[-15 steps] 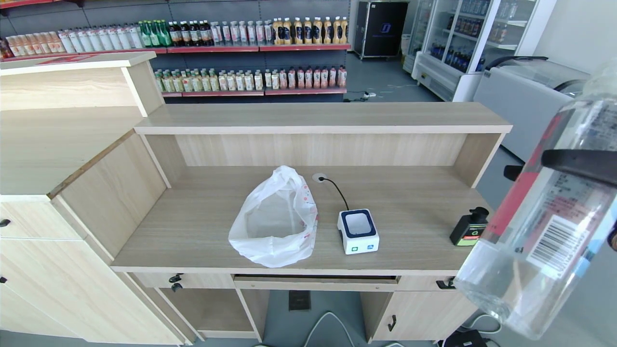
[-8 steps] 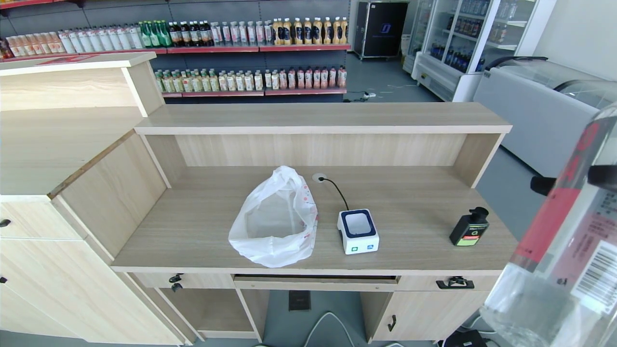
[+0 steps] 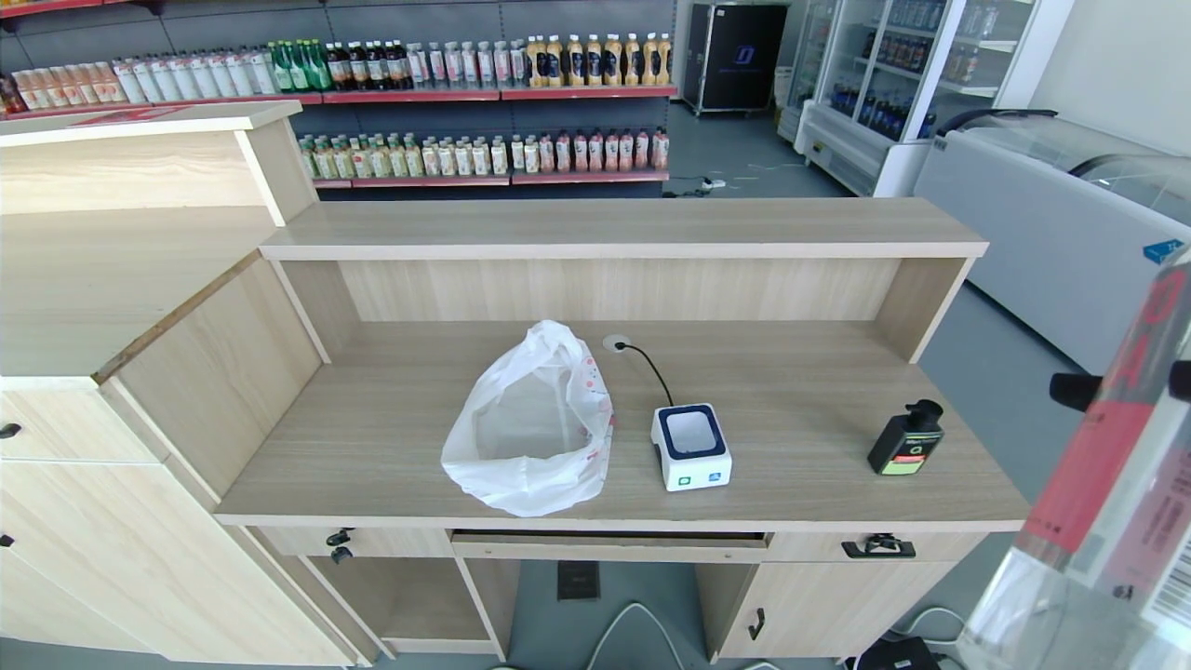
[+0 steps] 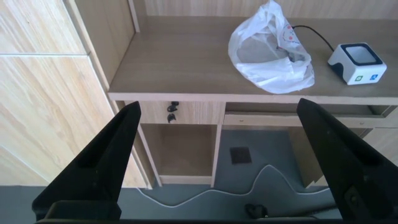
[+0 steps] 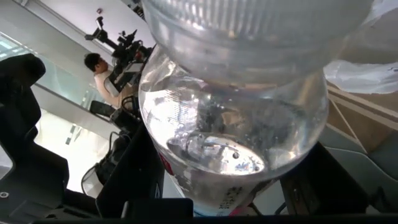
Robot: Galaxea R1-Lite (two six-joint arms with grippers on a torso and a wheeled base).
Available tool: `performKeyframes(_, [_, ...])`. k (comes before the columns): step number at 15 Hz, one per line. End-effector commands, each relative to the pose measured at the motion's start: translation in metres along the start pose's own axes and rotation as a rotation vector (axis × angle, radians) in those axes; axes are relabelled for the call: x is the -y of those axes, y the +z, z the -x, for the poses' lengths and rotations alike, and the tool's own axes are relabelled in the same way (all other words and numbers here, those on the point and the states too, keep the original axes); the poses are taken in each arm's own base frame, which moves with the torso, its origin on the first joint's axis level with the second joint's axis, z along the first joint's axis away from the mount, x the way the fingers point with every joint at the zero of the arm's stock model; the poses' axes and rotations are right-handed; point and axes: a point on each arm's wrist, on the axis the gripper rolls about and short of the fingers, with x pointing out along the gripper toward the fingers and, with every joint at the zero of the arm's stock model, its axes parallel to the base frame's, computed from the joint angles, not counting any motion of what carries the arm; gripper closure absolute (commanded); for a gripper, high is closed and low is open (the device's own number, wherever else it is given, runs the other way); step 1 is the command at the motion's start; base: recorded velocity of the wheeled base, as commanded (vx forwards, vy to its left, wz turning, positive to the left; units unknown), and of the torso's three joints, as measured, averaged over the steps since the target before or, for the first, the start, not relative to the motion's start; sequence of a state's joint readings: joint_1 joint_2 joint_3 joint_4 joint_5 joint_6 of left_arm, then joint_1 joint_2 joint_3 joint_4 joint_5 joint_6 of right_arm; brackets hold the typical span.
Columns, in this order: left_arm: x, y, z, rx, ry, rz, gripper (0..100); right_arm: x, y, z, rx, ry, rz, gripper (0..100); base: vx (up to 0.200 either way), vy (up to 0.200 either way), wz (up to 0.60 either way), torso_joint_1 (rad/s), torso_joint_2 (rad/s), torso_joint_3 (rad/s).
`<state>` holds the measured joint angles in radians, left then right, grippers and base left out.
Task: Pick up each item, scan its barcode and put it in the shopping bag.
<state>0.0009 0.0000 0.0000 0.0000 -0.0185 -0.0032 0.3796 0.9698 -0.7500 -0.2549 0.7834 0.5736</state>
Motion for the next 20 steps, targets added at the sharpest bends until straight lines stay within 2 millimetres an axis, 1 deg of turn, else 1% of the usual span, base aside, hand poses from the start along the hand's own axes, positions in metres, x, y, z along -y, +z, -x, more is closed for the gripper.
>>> performKeyframes(1, [0.000,0.000,0.000,-0.002,0.001,0.000,0,0.002,0.001,0.000,0.002,-0.010,-0.003,100,0.000,0.000,0.00,0.000,0.00,0.000])
performKeyframes(7, [0.000,0.000,0.000,0.000,0.001,0.000,0,0.005,0.002,-0.001,0.008,-0.024,0.000,100,0.000,0.000,0.00,0.000,0.00,0.000])
performKeyframes(8, [0.000,0.000,0.000,0.000,0.001,0.001,0,0.007,0.002,-0.001,0.010,-0.032,0.004,100,0.000,0.000,0.00,0.000,0.00,0.000])
performKeyframes(9, [0.000,0.000,0.000,-0.002,0.001,0.001,0,0.015,0.004,-0.004,0.009,-0.065,0.024,100,0.000,0.000,0.00,0.000,0.00,0.000])
performKeyframes(10, [0.000,0.000,0.000,-0.002,0.001,0.000,0,0.027,0.006,-0.007,0.008,-0.111,0.060,100,0.000,0.000,0.00,0.000,0.00,0.000])
performKeyframes(11, [0.000,0.000,0.000,-0.002,0.001,0.000,0,0.053,0.010,-0.011,0.009,-0.200,0.143,100,0.000,0.000,0.00,0.000,0.00,0.000])
performKeyframes(12, [0.000,0.000,0.000,0.000,0.001,0.001,0,0.070,0.010,-0.010,0.010,-0.255,0.193,100,0.000,0.000,0.00,0.000,0.00,0.000])
performKeyframes(14, [0.000,0.000,0.000,-0.002,0.001,0.001,0,0.112,0.005,-0.003,0.004,-0.371,0.347,100,0.000,0.000,0.00,0.000,0.00,0.000])
performKeyframes(15, [0.000,0.000,0.000,-0.002,0.001,0.000,0,0.124,0.002,0.000,-0.003,-0.406,0.393,100,0.000,0.000,0.00,0.000,0.00,0.000])
performKeyframes(16, [0.000,0.000,0.000,0.000,0.001,0.001,0,0.139,-0.002,0.005,-0.023,-0.453,0.454,100,0.000,0.000,0.00,0.000,0.00,0.000])
performKeyframes(17, [0.000,0.000,0.000,0.000,0.001,0.000,0,0.149,-0.005,0.009,-0.047,-0.483,0.498,100,0.000,0.000,0.00,0.000,0.00,0.000])
performKeyframes(18, [0.000,0.000,0.000,-0.002,0.001,0.000,0,0.175,-0.009,0.028,-0.141,-0.592,0.682,100,0.000,0.000,0.00,0.000,0.00,0.000])
performKeyframes(20, [0.000,0.000,0.000,0.000,0.001,0.001,0,0.195,-0.013,0.046,-0.255,-0.681,0.858,100,0.000,0.000,0.00,0.000,0.00,0.000])
